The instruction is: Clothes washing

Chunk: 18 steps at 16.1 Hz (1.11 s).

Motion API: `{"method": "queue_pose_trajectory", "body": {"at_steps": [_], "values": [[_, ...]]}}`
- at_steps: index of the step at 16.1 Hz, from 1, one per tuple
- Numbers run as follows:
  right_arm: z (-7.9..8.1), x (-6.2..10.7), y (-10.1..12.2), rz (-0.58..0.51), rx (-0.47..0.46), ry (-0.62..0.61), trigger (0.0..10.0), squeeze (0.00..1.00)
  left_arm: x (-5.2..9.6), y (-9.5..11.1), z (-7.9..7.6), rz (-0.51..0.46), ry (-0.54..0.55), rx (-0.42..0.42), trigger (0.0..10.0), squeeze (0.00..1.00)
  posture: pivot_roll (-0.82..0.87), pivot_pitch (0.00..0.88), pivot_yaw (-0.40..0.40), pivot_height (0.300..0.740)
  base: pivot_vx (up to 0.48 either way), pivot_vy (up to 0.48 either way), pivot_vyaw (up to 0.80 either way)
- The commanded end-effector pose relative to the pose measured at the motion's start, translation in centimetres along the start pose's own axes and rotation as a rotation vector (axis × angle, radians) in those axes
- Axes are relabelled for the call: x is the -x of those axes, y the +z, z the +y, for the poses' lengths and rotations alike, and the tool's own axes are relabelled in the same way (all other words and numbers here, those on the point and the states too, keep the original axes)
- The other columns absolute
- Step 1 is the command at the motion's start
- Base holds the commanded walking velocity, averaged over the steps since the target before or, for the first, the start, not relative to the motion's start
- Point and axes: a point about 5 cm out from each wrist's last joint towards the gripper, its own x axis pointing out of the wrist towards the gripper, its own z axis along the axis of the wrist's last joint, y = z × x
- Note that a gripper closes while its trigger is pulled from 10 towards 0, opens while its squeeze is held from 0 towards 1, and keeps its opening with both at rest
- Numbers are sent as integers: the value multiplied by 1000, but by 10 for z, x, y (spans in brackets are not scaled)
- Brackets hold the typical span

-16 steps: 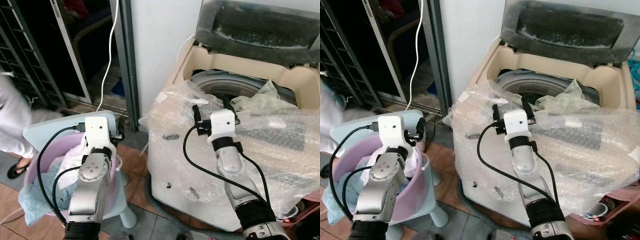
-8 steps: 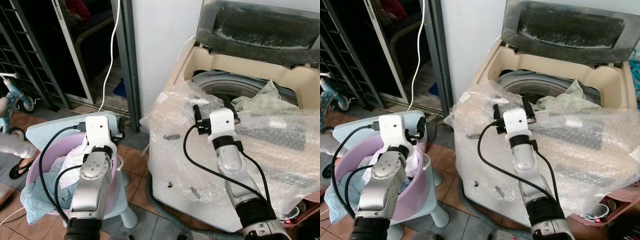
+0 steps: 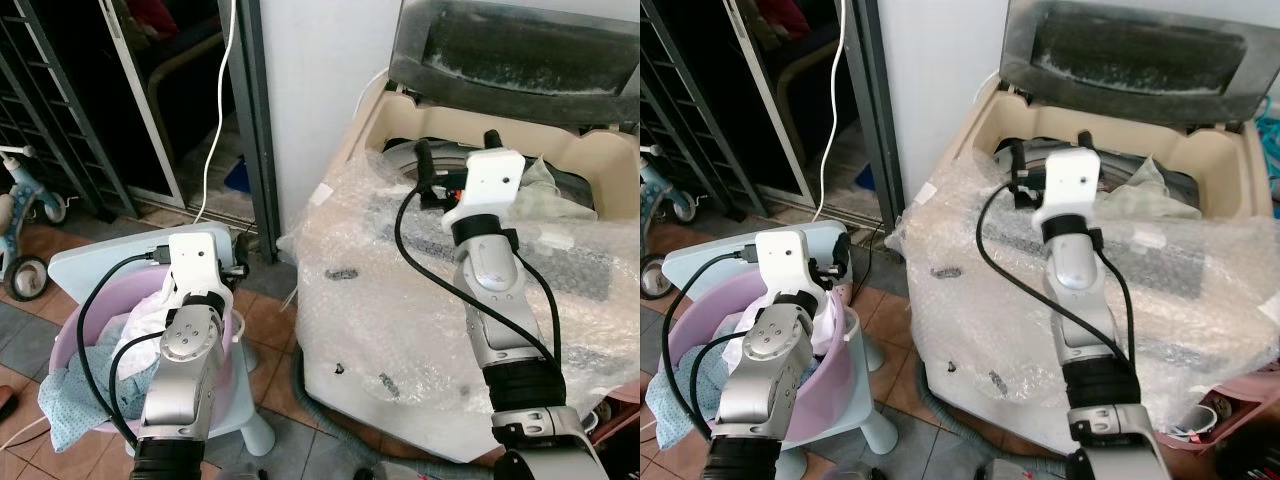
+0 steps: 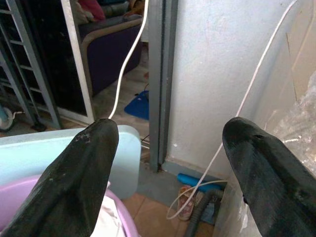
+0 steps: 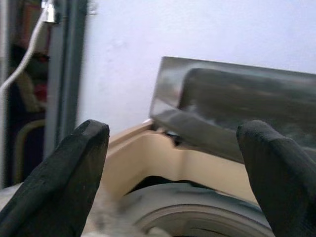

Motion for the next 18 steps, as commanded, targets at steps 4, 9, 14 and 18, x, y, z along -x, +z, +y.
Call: {"method": "queue_pose_trajectory", "body": {"at_steps": [4, 9, 14, 18], "values": [[12, 14, 0, 67, -73, 92, 10000, 0, 0, -3, 1, 11, -2, -12, 10000, 0, -42, 0, 10, 740, 0, 0, 0], [12, 16, 4, 85, -123, 98, 10000, 0, -3, -2, 0, 17, -5, -15, 10000, 0, -44, 0, 14, 740, -290, 0, 0], [10, 11, 5, 115, -150, 81, 10000, 0, -1, -2, 2, 22, 8, -11, 10000, 0, -43, 0, 12, 740, -293, 0, 0], [20, 15, -7, 187, -214, 78, 10000, 0, -1, -2, 5, 19, 27, -12, 10000, 0, -45, 0, 14, 740, 0, 0, 0]]}}
